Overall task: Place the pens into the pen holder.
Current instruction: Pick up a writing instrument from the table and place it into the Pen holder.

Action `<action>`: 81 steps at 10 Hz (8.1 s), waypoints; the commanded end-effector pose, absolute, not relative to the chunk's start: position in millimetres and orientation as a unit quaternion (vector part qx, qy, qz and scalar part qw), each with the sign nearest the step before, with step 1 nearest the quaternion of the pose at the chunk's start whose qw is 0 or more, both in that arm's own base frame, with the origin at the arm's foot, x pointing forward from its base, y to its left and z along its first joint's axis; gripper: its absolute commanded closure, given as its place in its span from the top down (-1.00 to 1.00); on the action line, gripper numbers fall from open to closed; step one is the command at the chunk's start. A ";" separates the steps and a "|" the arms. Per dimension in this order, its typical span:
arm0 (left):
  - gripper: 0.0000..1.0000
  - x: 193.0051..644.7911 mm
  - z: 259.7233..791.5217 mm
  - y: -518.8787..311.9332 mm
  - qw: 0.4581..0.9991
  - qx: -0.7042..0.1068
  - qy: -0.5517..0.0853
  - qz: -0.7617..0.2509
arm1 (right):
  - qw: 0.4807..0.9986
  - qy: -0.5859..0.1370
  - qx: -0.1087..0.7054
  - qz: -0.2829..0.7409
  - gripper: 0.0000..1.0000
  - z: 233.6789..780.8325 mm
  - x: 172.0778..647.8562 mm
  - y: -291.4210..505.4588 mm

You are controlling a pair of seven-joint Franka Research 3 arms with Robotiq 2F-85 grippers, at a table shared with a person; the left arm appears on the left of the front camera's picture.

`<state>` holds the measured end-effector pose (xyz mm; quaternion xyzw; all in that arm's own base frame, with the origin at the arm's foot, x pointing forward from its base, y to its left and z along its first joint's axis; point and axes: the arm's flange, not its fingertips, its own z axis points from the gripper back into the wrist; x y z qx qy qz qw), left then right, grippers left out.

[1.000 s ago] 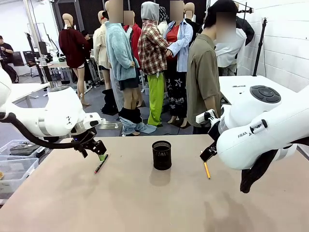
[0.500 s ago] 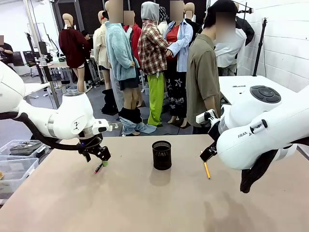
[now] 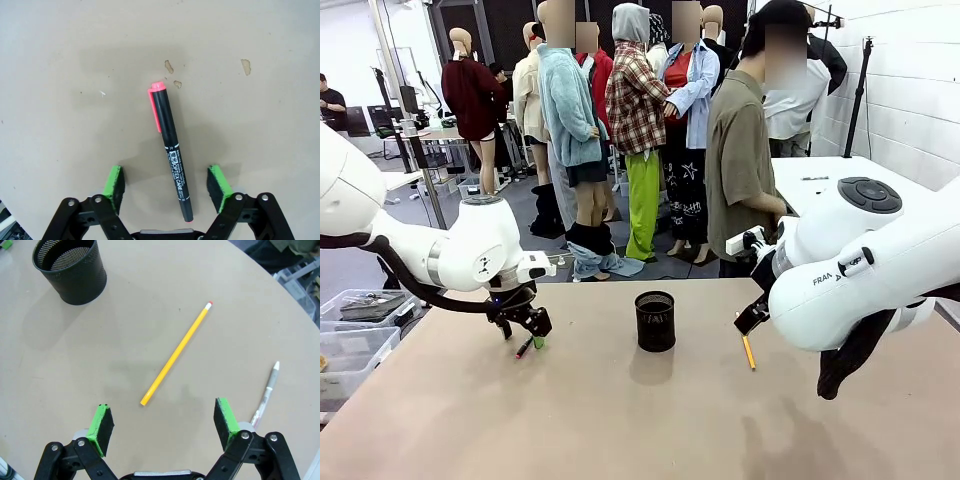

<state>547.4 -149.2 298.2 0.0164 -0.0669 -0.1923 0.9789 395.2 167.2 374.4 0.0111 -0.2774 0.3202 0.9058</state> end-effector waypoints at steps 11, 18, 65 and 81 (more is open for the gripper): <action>-1.00 548.8 306.7 -149.9 0.979 -0.013 -0.030 -0.199 | 0.906 -0.277 0.011 0.321 1.00 373.9 394.9 167.5; -1.00 527.9 388.9 -143.5 0.795 -0.272 -0.203 -0.504 | 0.906 -0.277 0.011 0.321 1.00 373.9 394.9 167.5; 0.92 520.6 488.8 -115.7 0.974 -0.044 -0.169 -0.142 | 0.906 -0.277 0.011 0.321 1.00 373.9 394.9 167.5; 0.92 499.9 502.1 -84.2 0.985 -0.006 -0.145 -0.094 | 0.982 -0.092 -0.064 0.149 1.00 362.2 489.5 87.6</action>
